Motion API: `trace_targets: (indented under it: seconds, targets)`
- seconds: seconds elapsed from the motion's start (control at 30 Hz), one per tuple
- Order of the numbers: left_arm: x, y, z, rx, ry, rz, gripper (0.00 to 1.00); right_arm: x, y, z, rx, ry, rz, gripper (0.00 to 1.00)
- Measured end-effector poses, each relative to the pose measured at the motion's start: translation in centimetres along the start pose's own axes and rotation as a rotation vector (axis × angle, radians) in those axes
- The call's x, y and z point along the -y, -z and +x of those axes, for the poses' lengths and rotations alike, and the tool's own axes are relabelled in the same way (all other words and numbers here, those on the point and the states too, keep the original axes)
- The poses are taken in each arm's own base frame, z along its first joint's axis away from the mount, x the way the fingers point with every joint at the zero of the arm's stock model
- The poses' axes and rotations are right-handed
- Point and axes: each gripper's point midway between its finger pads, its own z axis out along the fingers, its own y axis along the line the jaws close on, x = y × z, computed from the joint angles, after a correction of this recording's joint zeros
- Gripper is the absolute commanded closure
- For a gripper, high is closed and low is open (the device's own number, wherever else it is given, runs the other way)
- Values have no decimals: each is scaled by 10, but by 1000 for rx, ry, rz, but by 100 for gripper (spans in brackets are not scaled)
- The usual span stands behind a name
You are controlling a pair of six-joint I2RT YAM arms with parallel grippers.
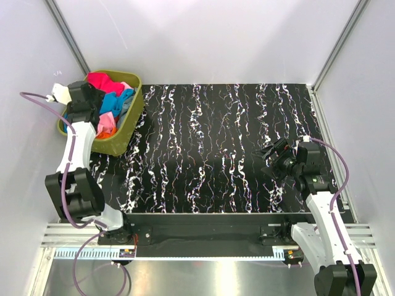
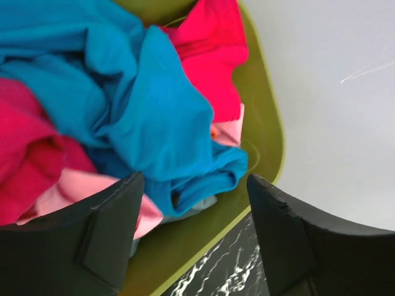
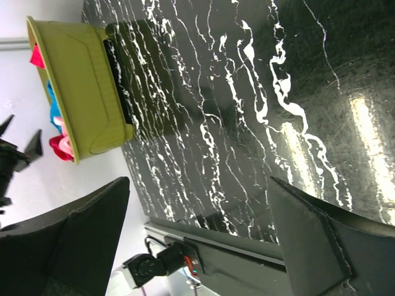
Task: Fold and stack the t-shirts
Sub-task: Grab the tshirt from the pile
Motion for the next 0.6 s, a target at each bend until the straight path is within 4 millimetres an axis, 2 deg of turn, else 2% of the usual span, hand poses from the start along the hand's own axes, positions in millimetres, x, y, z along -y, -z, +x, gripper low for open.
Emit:
trace_targets:
  seconds: [0.1,0.23,0.3,0.37,0.5,0.6]
  targets:
    - [1,-9,-1,-14,14,11,47,4,0,-1,7,26,13,0]
    - [-11,-25,11,-80,39,-4,50,8,-2,-3,6,56,38,0]
    - [-19,-33,21,-118,48,-24,44,6,-2,-5,6,68,41,0]
    - [-26,-39,31,-153,65,-48,43,6,-3,-7,12,76,45,1]
    - [-34,-45,47,-220,106,-97,53,8,-4,-9,18,79,55,0]
    - [-40,-45,55,-255,120,-128,55,9,-5,-10,21,80,61,0]
